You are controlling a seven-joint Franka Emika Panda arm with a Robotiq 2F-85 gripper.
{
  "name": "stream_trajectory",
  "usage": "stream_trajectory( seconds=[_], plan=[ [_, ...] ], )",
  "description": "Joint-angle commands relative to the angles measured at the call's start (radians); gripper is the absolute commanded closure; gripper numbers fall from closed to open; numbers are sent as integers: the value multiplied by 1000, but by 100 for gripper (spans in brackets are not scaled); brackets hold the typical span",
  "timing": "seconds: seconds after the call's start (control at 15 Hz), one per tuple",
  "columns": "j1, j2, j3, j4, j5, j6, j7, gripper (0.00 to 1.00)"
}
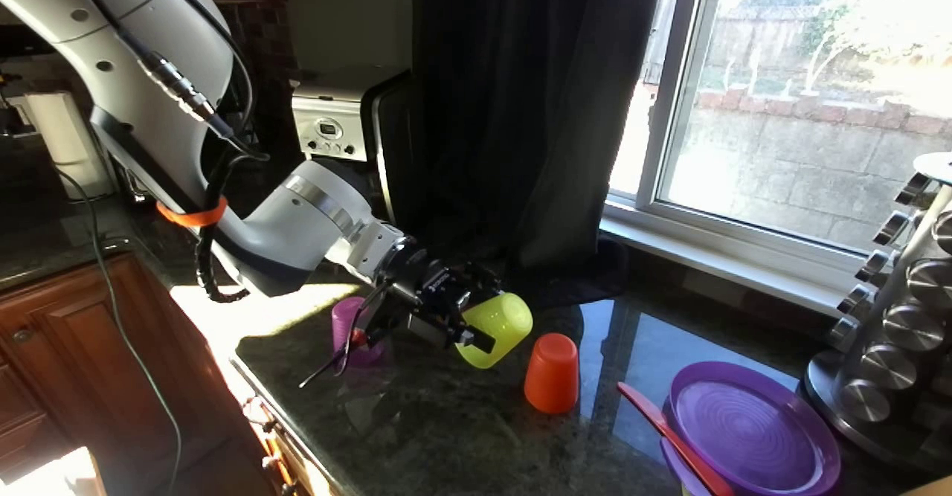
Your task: Place the yellow cup upside down.
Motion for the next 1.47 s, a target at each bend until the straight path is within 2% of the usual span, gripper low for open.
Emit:
stream_trajectory(
  seconds=[0.0,0.67,1.4],
  plan=[
    [0,-26,-3,-32,42,-11,-23,51],
    [-4,30,-24,-10,38,-95,-8,51],
    [20,113,-14,18,-83,-181,55,51]
  ],
)
